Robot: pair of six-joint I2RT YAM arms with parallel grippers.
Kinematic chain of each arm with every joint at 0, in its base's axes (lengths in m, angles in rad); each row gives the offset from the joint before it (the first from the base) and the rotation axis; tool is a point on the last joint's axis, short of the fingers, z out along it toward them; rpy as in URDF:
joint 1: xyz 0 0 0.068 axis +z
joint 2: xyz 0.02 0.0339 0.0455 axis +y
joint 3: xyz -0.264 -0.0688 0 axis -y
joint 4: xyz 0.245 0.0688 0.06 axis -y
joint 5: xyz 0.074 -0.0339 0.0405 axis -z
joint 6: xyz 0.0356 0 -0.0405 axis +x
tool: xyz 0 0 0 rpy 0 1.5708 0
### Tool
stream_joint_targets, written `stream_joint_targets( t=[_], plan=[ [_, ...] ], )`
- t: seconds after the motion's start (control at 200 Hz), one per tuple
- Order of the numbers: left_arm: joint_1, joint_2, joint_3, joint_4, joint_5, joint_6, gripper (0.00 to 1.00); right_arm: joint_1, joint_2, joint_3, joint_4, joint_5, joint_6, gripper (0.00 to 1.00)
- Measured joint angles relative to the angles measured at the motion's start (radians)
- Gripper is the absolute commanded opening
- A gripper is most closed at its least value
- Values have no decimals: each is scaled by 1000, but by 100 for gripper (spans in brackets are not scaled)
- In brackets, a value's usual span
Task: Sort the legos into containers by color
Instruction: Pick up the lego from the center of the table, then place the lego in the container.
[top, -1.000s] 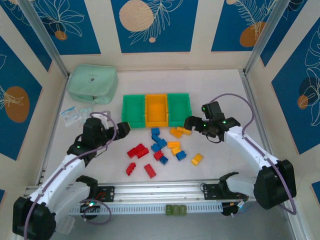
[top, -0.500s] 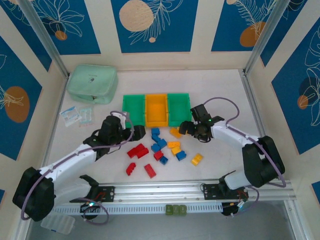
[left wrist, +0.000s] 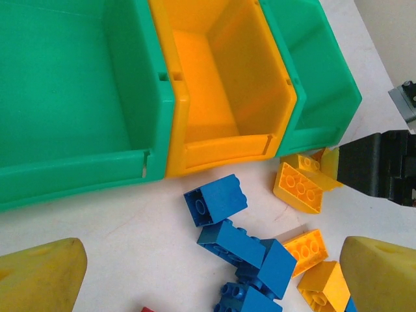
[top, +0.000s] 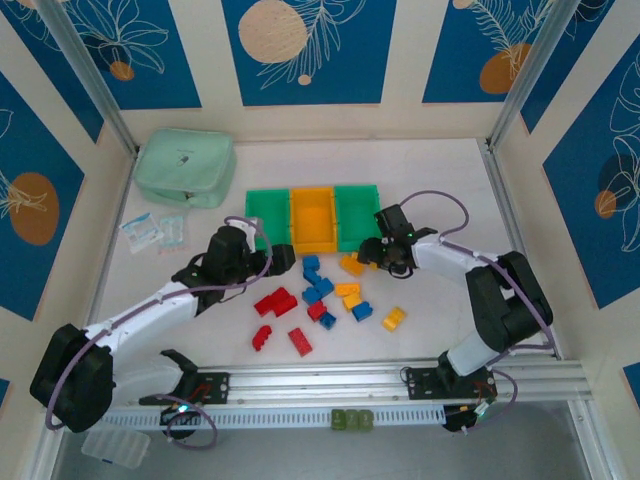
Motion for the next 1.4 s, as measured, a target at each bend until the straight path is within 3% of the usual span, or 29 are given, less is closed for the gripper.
stream_joint_targets(
  t=[0.595,0.915,1.175,1.4],
  plan=[
    [0,-3,4,-8,-14,-1,99,-6,-27,-32,-16,8,-37,35],
    [0,-80,10,-60,-53,-2,99,48,-156,-21,-111,63,-72,32],
    [-1,-196,20,-208,-140,-8,99,184,-183,142,-153,80,-98,32],
    [-1,-278,30,-362,-214,-9,99,303,31,395,-123,72,-129,32]
  ],
)
